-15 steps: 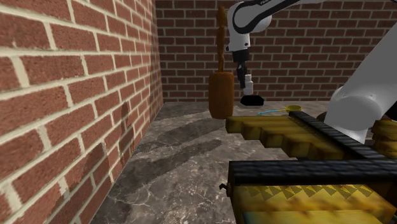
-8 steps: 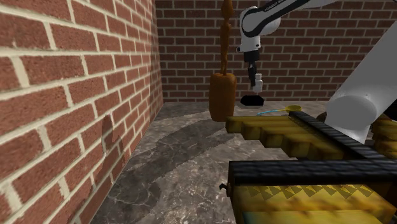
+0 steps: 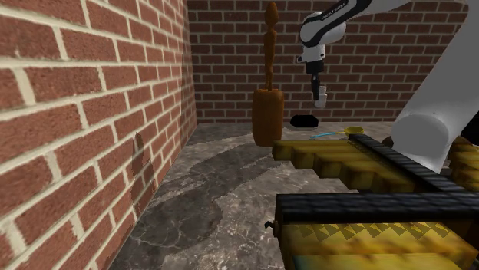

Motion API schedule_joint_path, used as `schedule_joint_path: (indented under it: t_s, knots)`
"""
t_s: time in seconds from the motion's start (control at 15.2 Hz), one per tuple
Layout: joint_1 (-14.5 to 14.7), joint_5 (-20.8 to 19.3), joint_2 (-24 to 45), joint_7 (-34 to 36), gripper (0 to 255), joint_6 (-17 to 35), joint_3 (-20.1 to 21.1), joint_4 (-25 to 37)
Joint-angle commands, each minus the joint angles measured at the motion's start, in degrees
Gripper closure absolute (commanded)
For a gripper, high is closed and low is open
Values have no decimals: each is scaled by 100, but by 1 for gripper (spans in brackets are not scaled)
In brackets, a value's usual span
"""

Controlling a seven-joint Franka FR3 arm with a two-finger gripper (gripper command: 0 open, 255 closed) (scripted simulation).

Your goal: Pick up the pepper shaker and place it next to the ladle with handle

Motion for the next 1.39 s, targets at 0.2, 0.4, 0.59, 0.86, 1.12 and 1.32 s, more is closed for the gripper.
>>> schedule_joint_path:
  t_s: [0.2, 0.4, 0.59, 0.86, 1.12, 1.32]
  knots:
    - [-254, 45, 559, -794, 255, 123, -488, 565]
    - [-412, 174, 974, -1274, 255, 182, -749, 978]
    - [-597, 380, 1448, -1773, 255, 215, -984, 1454]
    - [-924, 763, 2169, -2452, 255, 192, -1230, 2204]
    - [-1385, 1231, 2978, -3105, 255, 56, -1361, 3116]
    - [-1596, 1415, 3312, -3315, 255, 116, -1363, 3373]
